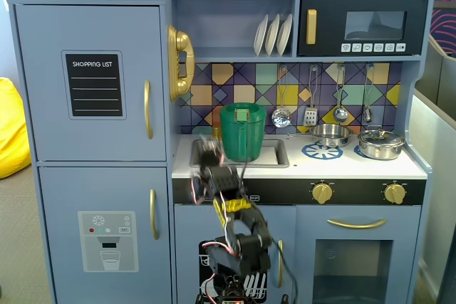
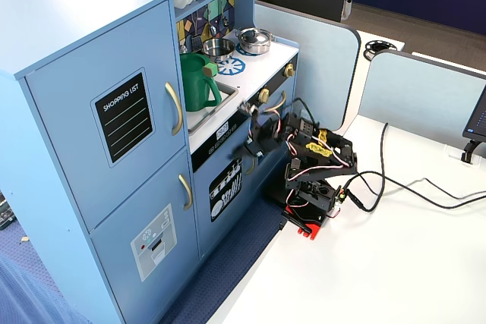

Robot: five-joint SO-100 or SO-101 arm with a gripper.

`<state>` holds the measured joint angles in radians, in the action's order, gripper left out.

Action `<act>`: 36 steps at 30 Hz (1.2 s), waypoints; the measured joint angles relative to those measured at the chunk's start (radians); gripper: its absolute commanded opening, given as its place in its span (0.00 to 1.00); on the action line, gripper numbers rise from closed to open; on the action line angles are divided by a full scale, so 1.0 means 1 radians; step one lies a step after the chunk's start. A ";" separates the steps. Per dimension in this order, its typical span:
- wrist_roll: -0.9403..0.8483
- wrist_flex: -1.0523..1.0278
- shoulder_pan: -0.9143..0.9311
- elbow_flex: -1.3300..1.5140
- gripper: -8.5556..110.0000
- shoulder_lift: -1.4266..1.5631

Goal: Open the left cabinet door

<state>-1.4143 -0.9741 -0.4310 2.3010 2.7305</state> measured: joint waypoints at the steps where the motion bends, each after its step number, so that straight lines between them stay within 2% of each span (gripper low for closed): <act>1: 0.000 0.069 -0.023 -0.046 0.19 -0.028; 8: -0.043 0.552 -0.173 -0.215 0.31 -0.164; 15: -0.072 0.805 -0.192 -0.227 0.31 -0.235; 24: -0.199 0.919 -0.222 -0.316 0.27 -0.388; 36: -0.374 0.931 -0.336 -0.367 0.23 -0.528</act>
<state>-1.7886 -0.0430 -0.7670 1.9343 2.2028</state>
